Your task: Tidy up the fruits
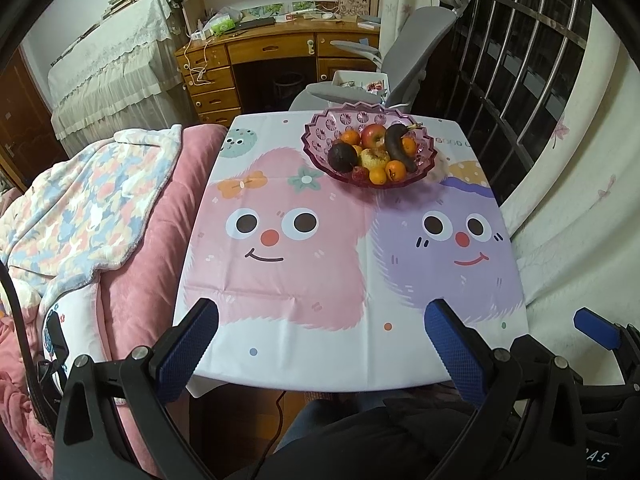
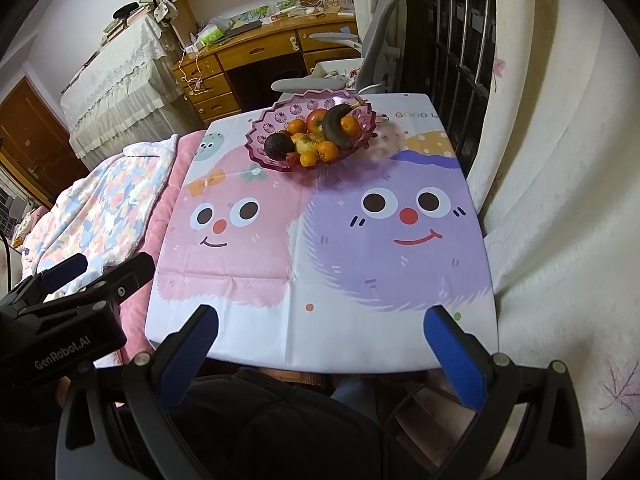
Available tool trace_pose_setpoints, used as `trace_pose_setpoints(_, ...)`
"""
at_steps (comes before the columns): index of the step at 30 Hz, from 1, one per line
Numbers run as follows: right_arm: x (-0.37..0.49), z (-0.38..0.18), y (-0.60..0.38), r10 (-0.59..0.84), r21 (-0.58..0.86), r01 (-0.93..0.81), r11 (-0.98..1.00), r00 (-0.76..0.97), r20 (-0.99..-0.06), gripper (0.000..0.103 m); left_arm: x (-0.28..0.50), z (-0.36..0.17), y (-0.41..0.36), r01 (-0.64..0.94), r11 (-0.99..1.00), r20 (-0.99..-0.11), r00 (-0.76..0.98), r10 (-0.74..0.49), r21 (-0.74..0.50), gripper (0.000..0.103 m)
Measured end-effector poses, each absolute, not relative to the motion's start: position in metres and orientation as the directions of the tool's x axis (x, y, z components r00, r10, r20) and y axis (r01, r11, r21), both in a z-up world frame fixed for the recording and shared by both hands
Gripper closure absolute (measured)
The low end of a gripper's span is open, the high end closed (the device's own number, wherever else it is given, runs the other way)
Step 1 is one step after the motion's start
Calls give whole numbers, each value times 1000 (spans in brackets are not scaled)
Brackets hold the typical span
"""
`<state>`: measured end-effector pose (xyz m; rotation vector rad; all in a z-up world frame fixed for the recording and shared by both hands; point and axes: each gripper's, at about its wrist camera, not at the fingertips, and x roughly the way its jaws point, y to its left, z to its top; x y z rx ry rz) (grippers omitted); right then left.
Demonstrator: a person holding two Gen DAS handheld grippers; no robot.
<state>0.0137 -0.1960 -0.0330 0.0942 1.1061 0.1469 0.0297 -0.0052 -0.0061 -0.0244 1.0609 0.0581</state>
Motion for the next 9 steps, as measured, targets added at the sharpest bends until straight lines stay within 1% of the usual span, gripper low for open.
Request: trace_pose_setpoints(9,16,-34,-198,163,148,-69,987,423,-891,0,31,-10,-6,-63,998,-883,469,37,9,1)
